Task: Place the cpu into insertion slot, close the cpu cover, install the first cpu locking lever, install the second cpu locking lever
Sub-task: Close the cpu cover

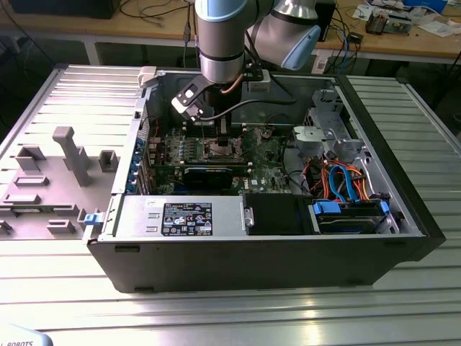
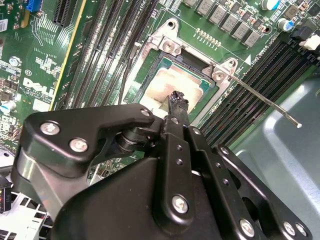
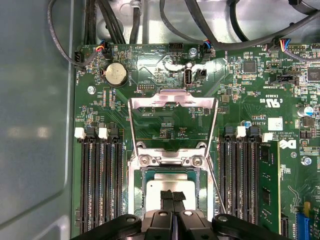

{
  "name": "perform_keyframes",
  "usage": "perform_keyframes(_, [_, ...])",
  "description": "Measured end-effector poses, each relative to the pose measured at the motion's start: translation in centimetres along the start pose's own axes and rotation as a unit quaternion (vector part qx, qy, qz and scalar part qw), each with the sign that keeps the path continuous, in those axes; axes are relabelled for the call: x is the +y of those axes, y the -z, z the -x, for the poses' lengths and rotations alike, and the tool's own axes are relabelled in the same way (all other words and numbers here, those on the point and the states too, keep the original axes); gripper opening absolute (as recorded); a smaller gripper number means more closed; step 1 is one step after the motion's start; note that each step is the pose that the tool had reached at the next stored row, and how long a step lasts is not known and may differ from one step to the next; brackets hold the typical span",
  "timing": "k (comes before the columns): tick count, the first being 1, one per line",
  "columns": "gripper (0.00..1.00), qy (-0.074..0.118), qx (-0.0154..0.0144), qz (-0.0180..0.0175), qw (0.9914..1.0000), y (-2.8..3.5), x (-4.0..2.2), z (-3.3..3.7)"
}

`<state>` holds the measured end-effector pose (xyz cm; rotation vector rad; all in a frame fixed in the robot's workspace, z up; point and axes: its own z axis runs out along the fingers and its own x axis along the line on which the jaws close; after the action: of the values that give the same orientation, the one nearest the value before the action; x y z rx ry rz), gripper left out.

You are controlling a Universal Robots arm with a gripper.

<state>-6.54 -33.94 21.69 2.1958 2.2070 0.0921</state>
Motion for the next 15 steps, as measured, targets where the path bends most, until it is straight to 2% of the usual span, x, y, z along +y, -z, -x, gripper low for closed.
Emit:
perform_keyframes(5, [0.11, 0.000, 0.0000, -0.0034, 0.99999, 0.10, 0.00, 0.00])
perform_keyframes(13, [0.11, 0.000, 0.0000, -0.0034, 0.99999, 2.05, 0.12, -0.04])
perform_keyframes(15, [0.11, 0.000, 0.0001, -0.0034, 0.99999, 2.07, 0.13, -0.05])
